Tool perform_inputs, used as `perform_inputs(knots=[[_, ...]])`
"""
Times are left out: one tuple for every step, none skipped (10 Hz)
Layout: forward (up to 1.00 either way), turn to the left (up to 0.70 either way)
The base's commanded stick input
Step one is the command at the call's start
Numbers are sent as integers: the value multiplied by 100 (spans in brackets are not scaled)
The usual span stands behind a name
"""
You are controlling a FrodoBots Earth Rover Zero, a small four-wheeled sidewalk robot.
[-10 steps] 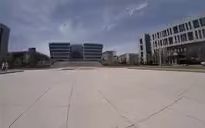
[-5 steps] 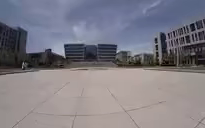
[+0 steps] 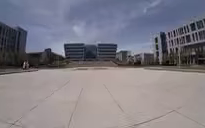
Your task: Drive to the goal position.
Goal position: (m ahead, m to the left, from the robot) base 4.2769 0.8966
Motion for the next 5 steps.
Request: perform_inputs(knots=[[70, 0], [70, 0], [70, 0], [70, 0], [70, 0]])
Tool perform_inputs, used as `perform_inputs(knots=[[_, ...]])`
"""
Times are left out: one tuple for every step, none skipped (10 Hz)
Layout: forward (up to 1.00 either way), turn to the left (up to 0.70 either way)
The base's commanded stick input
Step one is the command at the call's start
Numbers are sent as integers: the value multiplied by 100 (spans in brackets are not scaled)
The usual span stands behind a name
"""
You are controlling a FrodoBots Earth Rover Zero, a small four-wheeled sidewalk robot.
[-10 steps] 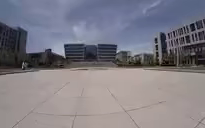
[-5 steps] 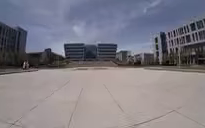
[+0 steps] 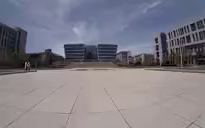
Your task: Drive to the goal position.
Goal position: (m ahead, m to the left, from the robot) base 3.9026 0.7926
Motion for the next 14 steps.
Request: perform_inputs(knots=[[70, 0], [70, 0], [70, 0], [70, 0], [70, 0], [70, 0], [70, 0], [70, 0], [70, 0], [70, 0], [70, 0], [70, 0], [70, 0], [70, 0]])
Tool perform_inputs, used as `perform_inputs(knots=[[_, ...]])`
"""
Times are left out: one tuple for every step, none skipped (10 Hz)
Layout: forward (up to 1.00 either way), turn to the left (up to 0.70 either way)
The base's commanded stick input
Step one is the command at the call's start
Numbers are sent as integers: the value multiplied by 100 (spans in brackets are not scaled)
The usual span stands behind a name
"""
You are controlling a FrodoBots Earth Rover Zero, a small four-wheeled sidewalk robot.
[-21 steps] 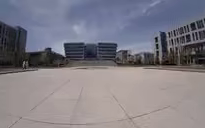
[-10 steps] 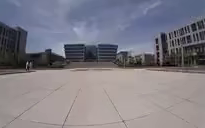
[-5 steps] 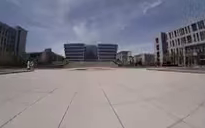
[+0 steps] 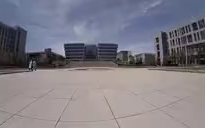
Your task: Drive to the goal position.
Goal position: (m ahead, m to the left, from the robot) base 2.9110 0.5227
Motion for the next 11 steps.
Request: perform_inputs(knots=[[70, 0], [70, 0], [70, 0], [70, 0], [70, 0], [70, 0], [70, 0], [70, 0], [70, 0], [70, 0], [70, 0]])
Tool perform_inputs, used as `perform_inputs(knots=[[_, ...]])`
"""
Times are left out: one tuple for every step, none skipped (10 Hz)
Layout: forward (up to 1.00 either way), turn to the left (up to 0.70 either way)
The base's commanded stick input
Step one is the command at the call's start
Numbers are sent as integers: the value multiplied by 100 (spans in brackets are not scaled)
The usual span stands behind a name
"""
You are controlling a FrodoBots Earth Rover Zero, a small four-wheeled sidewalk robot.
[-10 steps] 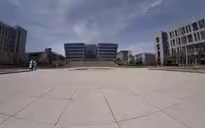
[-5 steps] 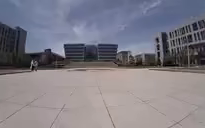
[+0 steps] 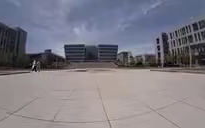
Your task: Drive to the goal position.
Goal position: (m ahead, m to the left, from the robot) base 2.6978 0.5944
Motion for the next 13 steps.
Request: perform_inputs(knots=[[70, 0], [70, 0], [70, 0], [70, 0], [70, 0], [70, 0], [70, 0], [70, 0], [70, 0], [70, 0], [70, 0], [70, 0], [70, 0]])
